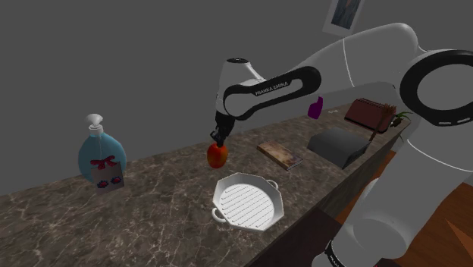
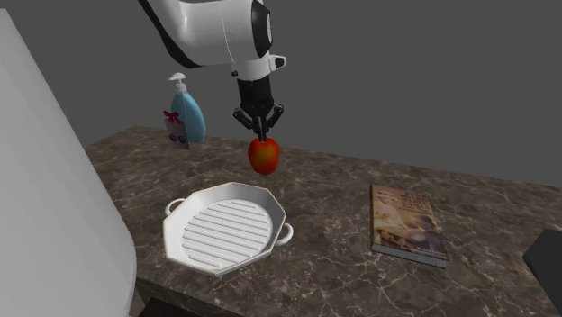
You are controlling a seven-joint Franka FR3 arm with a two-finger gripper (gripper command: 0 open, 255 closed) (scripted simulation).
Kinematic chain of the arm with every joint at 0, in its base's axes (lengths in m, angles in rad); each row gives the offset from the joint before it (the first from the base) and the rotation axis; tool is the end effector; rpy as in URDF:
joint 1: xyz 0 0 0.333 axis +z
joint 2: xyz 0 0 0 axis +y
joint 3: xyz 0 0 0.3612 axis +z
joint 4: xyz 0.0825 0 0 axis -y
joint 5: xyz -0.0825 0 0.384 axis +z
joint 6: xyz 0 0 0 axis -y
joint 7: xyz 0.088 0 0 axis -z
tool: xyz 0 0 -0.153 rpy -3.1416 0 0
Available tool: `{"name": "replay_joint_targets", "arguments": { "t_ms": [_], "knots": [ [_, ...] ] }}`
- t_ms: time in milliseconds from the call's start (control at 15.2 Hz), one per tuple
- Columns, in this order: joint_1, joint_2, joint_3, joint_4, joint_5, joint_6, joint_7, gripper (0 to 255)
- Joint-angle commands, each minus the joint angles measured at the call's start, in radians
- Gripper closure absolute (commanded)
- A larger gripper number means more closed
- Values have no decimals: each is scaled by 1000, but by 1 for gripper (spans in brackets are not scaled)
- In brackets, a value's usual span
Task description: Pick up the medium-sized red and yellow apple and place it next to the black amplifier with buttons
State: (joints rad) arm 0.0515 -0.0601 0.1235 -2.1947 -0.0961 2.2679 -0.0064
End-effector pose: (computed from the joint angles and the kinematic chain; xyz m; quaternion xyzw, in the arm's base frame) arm 0.5298 0.0883 0.4231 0.9898 0.1186 0.0695 0.0368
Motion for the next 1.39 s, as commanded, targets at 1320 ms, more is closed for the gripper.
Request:
{"name": "replay_joint_targets", "arguments": {
  "t_ms": [1320],
  "knots": [
    [2,-73,-3,220,26,-291,-34,255]
  ]
}}
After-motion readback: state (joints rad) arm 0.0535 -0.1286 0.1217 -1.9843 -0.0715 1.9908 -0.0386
